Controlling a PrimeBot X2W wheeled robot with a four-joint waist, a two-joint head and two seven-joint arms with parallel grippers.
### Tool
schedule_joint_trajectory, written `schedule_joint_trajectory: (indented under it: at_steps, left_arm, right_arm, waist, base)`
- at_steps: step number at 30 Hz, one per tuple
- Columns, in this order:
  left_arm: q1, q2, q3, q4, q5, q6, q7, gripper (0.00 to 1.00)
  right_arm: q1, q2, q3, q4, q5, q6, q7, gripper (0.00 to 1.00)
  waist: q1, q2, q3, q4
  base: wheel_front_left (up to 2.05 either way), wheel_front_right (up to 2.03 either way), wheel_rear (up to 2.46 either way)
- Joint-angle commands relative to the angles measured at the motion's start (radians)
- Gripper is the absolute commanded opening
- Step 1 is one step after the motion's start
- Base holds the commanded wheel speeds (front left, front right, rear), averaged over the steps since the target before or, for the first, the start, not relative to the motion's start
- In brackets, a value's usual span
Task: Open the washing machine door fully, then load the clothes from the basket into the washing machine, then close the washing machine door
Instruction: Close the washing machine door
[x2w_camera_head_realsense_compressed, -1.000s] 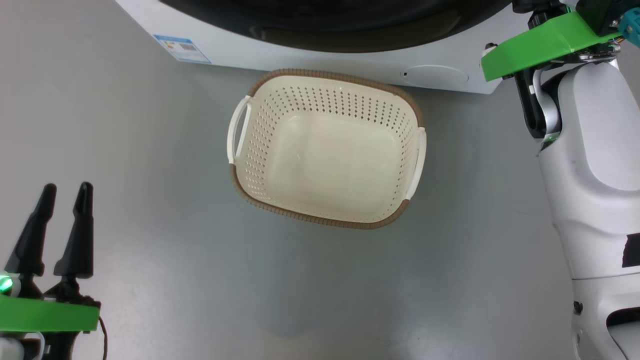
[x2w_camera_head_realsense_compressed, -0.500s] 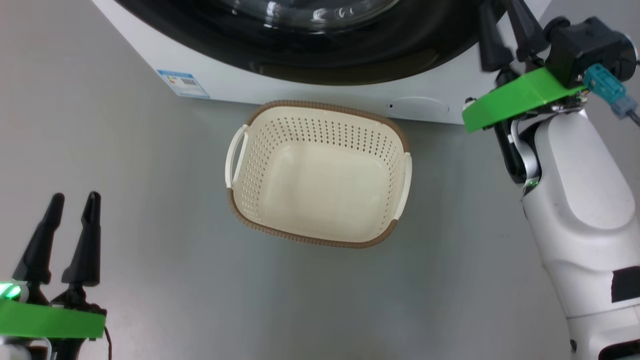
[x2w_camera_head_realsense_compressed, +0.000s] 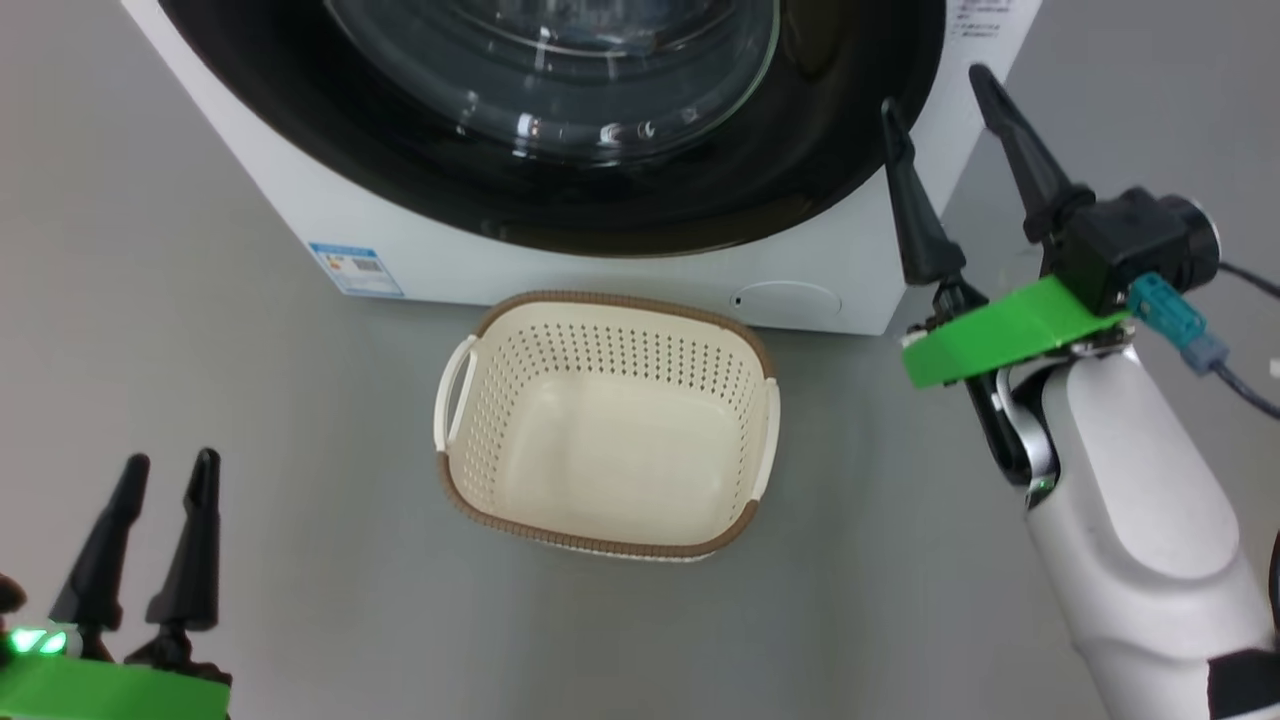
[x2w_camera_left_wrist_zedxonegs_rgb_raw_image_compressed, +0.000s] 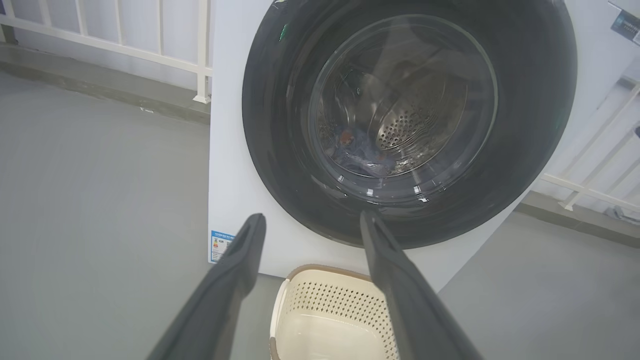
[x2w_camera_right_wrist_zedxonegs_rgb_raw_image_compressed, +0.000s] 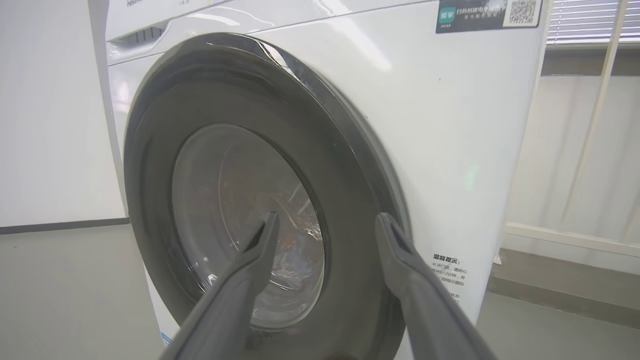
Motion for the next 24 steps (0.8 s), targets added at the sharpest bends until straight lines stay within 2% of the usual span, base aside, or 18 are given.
schedule_joint_trajectory:
  at_steps: [1,11,24]
  left_arm:
    - [-0.002,0.023,0.044,-0.008,0.015,-0.003,-0.01,1.0]
    - [0.044,-0.038,0.039,0.013,0.02,-0.003,-0.011,1.0]
    - [0.107,-0.089,0.064,0.035,0.061,-0.003,-0.011,1.0]
  right_arm:
    - [0.034,0.016,0.02,-0.043,0.013,-0.003,-0.004,1.0]
    - [0.219,-0.013,0.041,-0.127,0.075,-0.003,-0.004,1.0]
    - [0.403,-0.026,0.011,-0.2,0.139,-0.003,-0.004,1.0]
  waist:
    - [0.0002,0.0,-0.045,-0.027]
    - [0.0002,0.0,-0.129,-0.069]
    - [0.0002,0.0,-0.2,-0.122]
  base:
    - [0.0,0.0,0.0]
    - [0.0,0.0,0.0]
    - [0.0,0.0,0.0]
